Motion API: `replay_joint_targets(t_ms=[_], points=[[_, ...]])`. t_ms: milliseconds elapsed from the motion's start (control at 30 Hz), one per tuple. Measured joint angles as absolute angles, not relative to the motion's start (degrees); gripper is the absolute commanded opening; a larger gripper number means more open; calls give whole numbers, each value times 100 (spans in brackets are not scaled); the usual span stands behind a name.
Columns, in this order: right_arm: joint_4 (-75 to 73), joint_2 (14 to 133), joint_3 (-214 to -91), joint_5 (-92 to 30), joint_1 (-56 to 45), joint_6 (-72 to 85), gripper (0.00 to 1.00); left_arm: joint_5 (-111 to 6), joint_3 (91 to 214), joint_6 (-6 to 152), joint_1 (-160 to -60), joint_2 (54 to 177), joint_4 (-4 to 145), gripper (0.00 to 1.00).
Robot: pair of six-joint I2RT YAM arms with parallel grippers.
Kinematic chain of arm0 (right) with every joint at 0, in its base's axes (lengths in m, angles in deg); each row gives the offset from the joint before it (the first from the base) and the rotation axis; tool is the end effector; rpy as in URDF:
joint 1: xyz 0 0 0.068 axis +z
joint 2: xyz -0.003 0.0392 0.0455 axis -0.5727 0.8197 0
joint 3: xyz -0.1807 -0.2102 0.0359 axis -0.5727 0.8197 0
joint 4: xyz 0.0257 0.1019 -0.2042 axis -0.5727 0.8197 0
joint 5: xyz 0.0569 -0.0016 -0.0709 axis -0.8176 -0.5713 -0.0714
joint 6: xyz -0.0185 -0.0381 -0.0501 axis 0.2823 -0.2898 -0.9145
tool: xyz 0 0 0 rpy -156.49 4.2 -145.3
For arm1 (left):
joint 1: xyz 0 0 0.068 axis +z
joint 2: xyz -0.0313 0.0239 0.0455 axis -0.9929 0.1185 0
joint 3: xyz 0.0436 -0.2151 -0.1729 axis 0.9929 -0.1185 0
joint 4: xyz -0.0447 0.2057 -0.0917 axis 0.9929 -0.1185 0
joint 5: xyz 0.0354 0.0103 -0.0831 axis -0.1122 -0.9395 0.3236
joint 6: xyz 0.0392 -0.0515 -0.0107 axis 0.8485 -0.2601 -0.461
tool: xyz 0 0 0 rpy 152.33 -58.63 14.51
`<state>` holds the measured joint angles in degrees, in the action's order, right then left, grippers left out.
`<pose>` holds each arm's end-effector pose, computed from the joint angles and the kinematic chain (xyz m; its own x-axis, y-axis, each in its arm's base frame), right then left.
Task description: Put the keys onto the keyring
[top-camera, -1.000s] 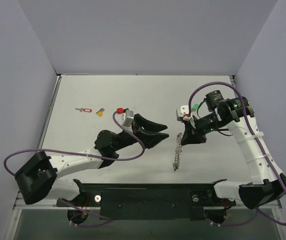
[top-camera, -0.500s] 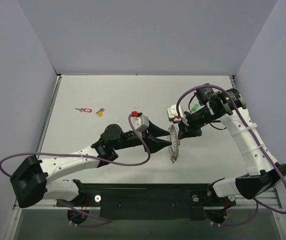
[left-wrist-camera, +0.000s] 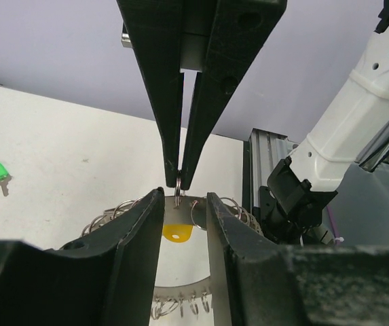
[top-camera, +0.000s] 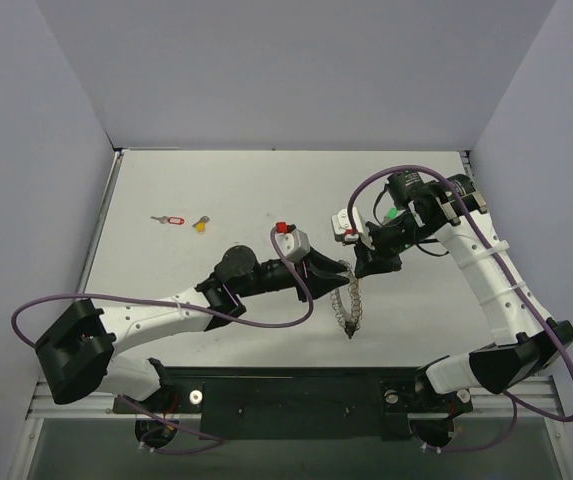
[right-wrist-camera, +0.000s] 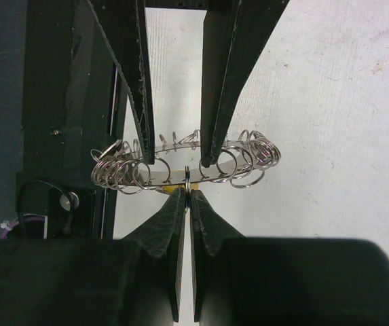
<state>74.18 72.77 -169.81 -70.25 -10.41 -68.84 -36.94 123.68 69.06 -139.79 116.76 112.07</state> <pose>0.1821 0.1244 0.3870 0.2482 -0.5882 -0.7696 -0.9685 -0.1669 -0.1849 0.1407 -0.2513 0.3317 -0.1671 -0.1865 -0.9681 0.9733 0.1254 -0.1921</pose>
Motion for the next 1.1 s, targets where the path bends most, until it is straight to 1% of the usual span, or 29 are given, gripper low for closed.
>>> replay_joint_targets(t_ms=[400, 567, 1100], points=[[7418, 7277, -16981, -7029, -1041, -6884, 0, -3703, 12565, 7103, -14047, 11943, 11296, 32], [7418, 7277, -16981, -7031, -1019, -6884, 0, -3705, 12653, 7234, -14064, 11943, 11253, 23], [7435, 7277, -16981, -7038, -1010, -6884, 0, -3703, 12764, 7531, -14091, 11960, 10890, 22]])
